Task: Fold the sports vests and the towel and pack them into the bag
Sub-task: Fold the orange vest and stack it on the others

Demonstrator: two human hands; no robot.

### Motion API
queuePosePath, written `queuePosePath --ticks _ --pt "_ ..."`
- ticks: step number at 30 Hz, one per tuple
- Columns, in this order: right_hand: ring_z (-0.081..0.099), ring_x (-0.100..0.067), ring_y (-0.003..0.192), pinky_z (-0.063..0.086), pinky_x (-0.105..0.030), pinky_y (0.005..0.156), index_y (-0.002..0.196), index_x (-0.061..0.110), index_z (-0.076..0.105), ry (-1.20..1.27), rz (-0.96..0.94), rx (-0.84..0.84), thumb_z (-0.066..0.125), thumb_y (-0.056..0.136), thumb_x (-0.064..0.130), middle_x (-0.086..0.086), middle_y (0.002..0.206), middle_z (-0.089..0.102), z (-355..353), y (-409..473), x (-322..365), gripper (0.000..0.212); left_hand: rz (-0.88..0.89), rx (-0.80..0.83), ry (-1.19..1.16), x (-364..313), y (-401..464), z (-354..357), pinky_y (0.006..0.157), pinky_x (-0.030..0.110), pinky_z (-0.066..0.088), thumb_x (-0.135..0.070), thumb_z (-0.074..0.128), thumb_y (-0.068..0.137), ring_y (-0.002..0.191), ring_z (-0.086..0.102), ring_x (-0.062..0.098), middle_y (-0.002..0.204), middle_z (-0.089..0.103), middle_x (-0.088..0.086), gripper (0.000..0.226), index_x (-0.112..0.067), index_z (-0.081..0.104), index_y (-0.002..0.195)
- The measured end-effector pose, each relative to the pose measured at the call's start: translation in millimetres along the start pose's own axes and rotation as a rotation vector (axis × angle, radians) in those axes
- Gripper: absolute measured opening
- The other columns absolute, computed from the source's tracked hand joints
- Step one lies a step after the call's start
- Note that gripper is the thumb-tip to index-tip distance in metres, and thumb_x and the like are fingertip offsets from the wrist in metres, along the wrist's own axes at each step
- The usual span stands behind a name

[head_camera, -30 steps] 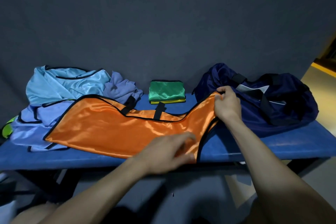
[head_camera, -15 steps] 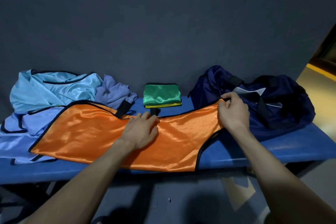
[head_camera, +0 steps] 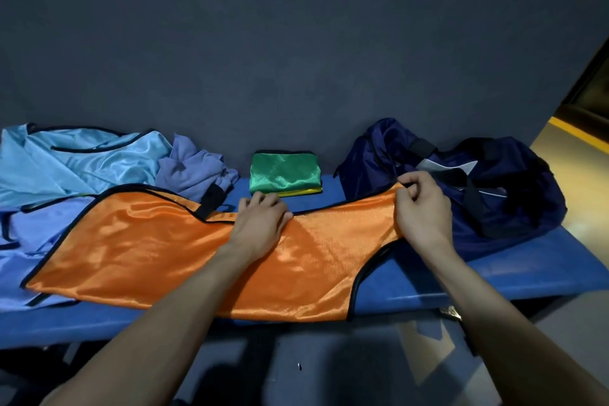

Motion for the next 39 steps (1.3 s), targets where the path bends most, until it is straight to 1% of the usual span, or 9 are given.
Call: queuePosePath --ticks 7,11,14,17,20,25,29,33,39 --pt "0.058 -0.018 0.070 0.045 -0.039 0.068 0.118 0.019 0.055 -0.145 -0.107 0.000 0.041 0.101 0.013 0.002 0.074 0.060 2 -3 2 0.023 0.191 -0.036 0.036 -5 -2 -11 0.084 0.038 0.045 -0.038 0.053 0.102 0.108 0.054 0.024 0.116 0.059 -0.003 0.027 -0.024 0.060 0.124" --pt "0.058 -0.020 0.073 0.039 -0.036 0.067 0.119 0.018 0.055 -0.176 -0.141 0.018 0.042 0.101 0.014 0.001 0.081 0.062 4 -2 3 0.022 -0.015 0.014 -0.197 30 -12 -11 0.087 0.042 0.049 -0.067 0.047 0.095 0.110 0.052 0.019 0.117 0.054 -0.006 0.056 -0.023 0.056 0.128" --pt "0.060 -0.022 0.076 0.042 -0.037 0.068 0.117 0.019 0.056 -0.183 -0.148 0.025 0.043 0.102 0.016 -0.001 0.084 0.063 6 -3 4 0.020 -0.252 0.031 -0.244 44 -10 -10 0.083 0.042 0.047 -0.081 0.031 0.089 0.097 0.056 0.021 0.096 0.055 -0.006 0.064 -0.023 0.058 0.092" --pt "0.060 -0.021 0.075 0.043 -0.037 0.068 0.118 0.020 0.056 -0.187 -0.149 0.031 0.044 0.102 0.017 0.000 0.084 0.064 8 -3 5 0.020 -0.337 0.074 -0.174 43 -5 -5 0.089 0.045 0.042 -0.072 0.055 0.087 0.100 0.053 0.021 0.097 0.060 -0.006 0.047 -0.027 0.055 0.076" --pt "0.060 -0.020 0.074 0.046 -0.038 0.068 0.118 0.019 0.055 -0.184 -0.151 0.037 0.044 0.102 0.017 0.001 0.083 0.063 8 -3 7 0.020 -0.426 0.074 -0.387 45 -1 2 0.094 0.049 0.043 -0.055 0.071 0.086 0.087 0.054 0.022 0.079 0.058 -0.006 0.038 -0.026 0.050 0.073" --pt "0.060 -0.021 0.073 0.049 -0.041 0.068 0.119 0.019 0.055 -0.197 -0.154 0.033 0.045 0.102 0.016 0.001 0.080 0.062 8 -3 6 0.020 -0.392 -0.057 -0.693 43 1 -3 0.066 0.031 0.039 -0.030 0.073 0.092 0.070 0.051 0.014 0.072 0.054 -0.007 0.031 -0.024 0.050 0.073" --pt "0.060 -0.021 0.073 0.047 -0.040 0.068 0.119 0.018 0.056 -0.193 -0.147 0.028 0.045 0.102 0.016 0.002 0.078 0.061 7 -2 5 0.020 -0.469 0.007 -0.901 52 4 4 0.081 0.039 0.051 -0.023 0.074 0.093 0.079 0.063 0.019 0.079 0.067 -0.003 0.016 -0.021 0.066 0.079" --pt "0.060 -0.023 0.075 0.048 -0.040 0.069 0.119 0.018 0.056 -0.194 -0.147 0.030 0.045 0.102 0.016 0.000 0.082 0.063 9 -2 6 0.020 -0.506 0.147 -0.980 51 5 1 0.077 0.034 0.055 -0.027 0.070 0.096 0.082 0.070 0.022 0.094 0.073 0.001 0.008 -0.021 0.073 0.100" --pt "0.060 -0.019 0.072 0.049 -0.040 0.067 0.118 0.019 0.056 -0.178 -0.141 0.030 0.044 0.102 0.017 0.002 0.080 0.062 8 -2 8 0.020 -0.389 0.184 -0.926 49 4 -1 0.085 0.026 0.048 -0.022 0.059 0.103 0.113 0.063 0.022 0.129 0.064 0.000 0.038 -0.023 0.058 0.140"
Point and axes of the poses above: each hand's wrist, its own y-axis towards the middle knuckle, its own z-axis out of the palm, x = y × z, the point moved 6 cm from there along y, towards the middle knuckle
